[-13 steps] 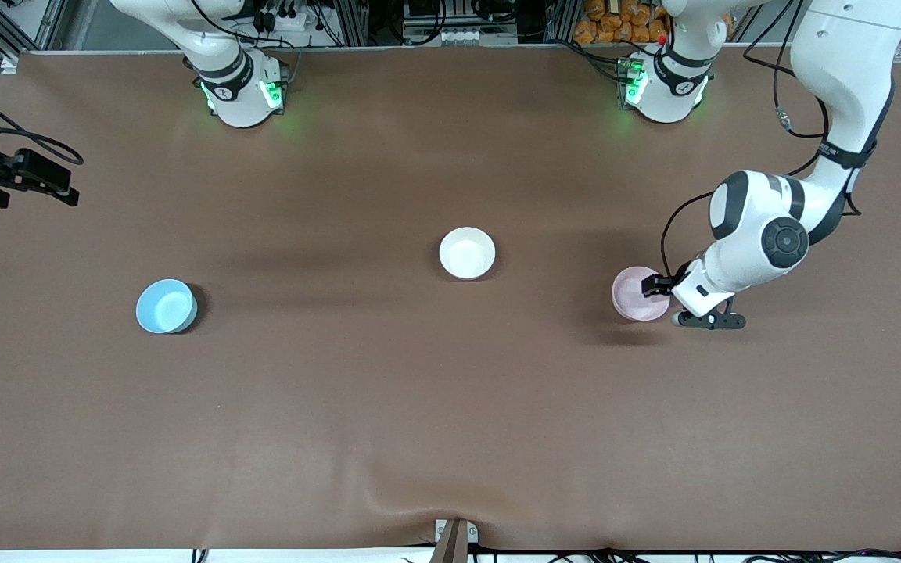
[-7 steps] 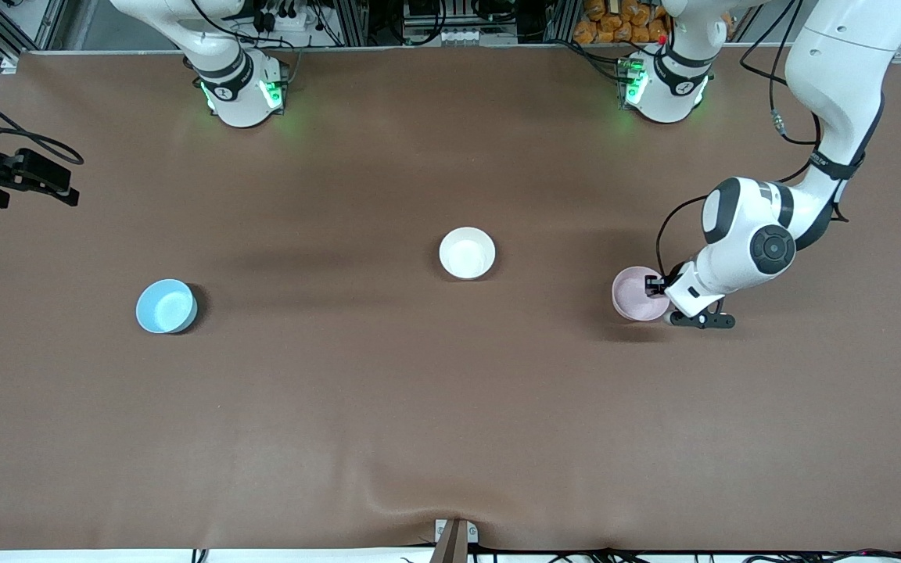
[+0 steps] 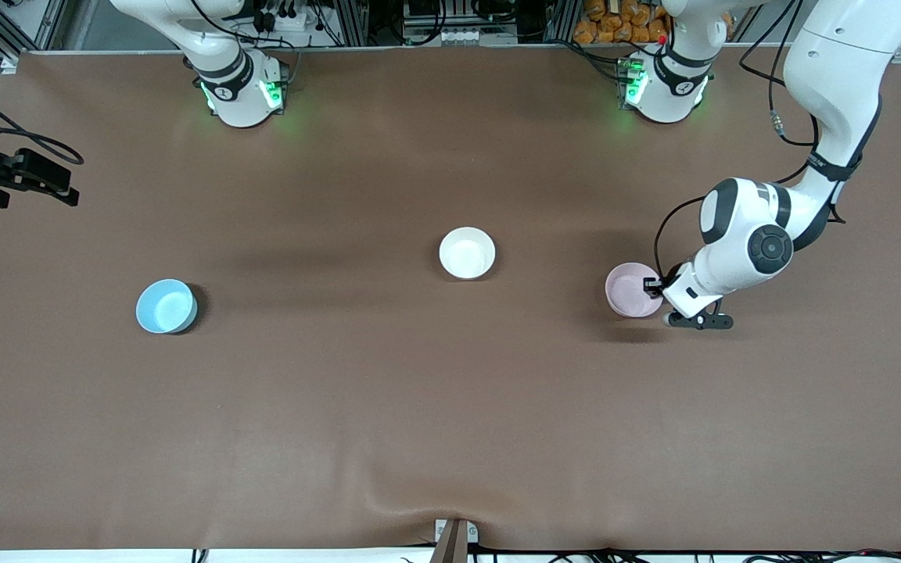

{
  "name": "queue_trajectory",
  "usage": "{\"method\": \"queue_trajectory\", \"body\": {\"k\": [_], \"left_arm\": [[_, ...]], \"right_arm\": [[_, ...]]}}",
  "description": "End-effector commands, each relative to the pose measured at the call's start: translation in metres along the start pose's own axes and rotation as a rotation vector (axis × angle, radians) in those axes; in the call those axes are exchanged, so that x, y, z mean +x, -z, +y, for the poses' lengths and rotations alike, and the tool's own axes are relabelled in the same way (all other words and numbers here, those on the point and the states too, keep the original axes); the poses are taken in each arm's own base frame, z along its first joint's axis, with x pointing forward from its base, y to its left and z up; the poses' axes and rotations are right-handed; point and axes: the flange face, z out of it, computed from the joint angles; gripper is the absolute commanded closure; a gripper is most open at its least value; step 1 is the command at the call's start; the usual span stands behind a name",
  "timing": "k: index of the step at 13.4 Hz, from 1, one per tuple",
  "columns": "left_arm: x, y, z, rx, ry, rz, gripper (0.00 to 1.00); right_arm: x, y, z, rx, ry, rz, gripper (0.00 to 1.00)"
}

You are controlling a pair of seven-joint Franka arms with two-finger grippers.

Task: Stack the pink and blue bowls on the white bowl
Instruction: 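Lower the left gripper and grasp the pink bowl's rim, then carry the pink bowl with the left gripper over the white bowl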

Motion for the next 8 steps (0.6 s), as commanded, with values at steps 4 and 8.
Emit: {"method": "queue_trajectory", "body": {"k": [4, 8], "left_arm": [[0.007, 0.059, 0.111, 0.038, 0.035, 0.057, 1.0], [-0.003, 0.084, 0.211, 0.012, 0.089, 0.09, 1.0]], "right_arm": [[-0.004, 0.002, 0.002, -0.001, -0.012, -0.002, 0.0], [-0.004, 0.002, 0.002, -0.001, -0.012, -0.004, 0.0]]}}
